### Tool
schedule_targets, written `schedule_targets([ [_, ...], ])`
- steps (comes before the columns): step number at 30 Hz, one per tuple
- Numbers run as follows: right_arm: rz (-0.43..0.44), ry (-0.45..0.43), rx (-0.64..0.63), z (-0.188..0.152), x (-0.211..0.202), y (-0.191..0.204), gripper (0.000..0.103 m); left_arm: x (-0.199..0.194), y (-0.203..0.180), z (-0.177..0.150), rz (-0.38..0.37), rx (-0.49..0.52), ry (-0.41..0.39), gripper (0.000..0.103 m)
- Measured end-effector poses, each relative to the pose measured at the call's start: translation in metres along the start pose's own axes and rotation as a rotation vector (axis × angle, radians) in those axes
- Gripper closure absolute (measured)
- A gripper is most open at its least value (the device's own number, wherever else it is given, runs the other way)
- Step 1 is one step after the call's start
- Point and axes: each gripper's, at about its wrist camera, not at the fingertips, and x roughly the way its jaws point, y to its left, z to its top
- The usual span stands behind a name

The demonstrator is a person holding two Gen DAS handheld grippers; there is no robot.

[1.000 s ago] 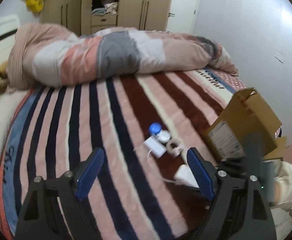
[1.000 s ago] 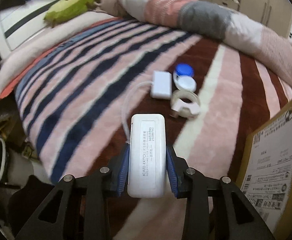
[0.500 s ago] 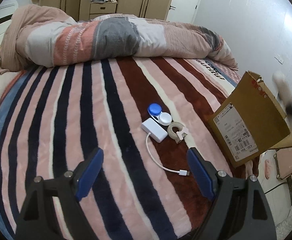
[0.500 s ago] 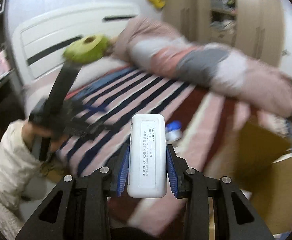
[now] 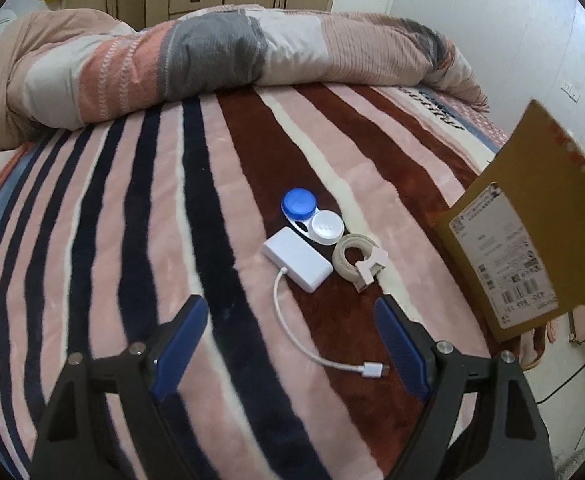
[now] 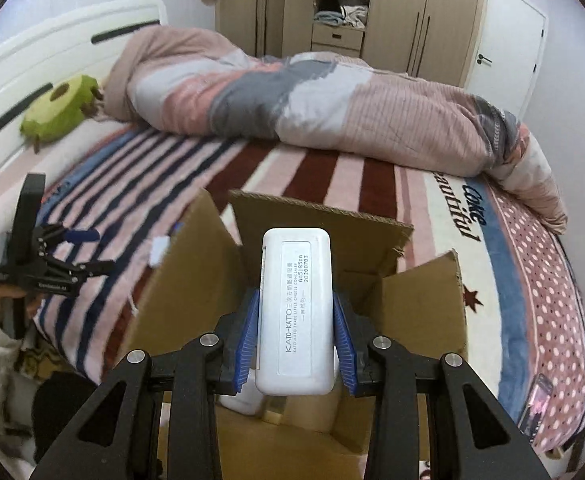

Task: Organize rigid objects
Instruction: 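Carry the white power bank over the box and open the right gripper, then grasp the white USB hub with cable using the left gripper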

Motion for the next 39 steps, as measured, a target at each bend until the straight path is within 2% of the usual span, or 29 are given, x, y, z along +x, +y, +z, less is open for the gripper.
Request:
schedule_targets([
  [6, 0.025, -0.042, -0.009, -0.002, -0.007, 0.002, 0.072, 0.027, -0.004, 0.006, 0.019, 0.007, 0.023, 0.020],
  [11, 0.121, -0.112, -0.040, -0.003, -0.021, 0.024, 0.071, 0.048, -0.005, 0.009, 0.030, 0.012, 0.031, 0.020],
  [17, 0.220, -0.152, -0.088, 0.000, -0.026, 0.060, 0.071, 0.069, -0.008, 0.016, 0.021, 0.029, 0.031, 0.022],
  [18, 0.231, -0.154, -0.094, 0.000, -0.025, 0.065, 0.071, 0.069, -0.008, 0.016, 0.010, 0.030, 0.028, 0.030],
  [19, 0.239, -0.153, -0.098, 0.001, -0.024, 0.068, 0.071, 0.069, -0.006, 0.016, 0.000, 0.028, 0.026, 0.046],
  [21, 0.251, -0.149, -0.100, 0.001, -0.021, 0.072, 0.071, 0.070, -0.004, 0.016, 0.013, 0.030, 0.042, 0.060],
  [22, 0.254, -0.146, -0.099, 0.001, -0.020, 0.074, 0.071, 0.071, -0.003, 0.015, 0.014, 0.038, 0.042, 0.060],
  [30, 0.300, -0.140, -0.115, 0.003, -0.012, 0.089, 0.071, 0.060, 0.004, 0.007, 0.000, 0.027, 0.028, 0.062],
  [39, 0.392, -0.121, -0.198, 0.009, 0.006, 0.146, 0.071, -0.005, 0.040, -0.001, 0.042, -0.028, -0.048, 0.062],
])
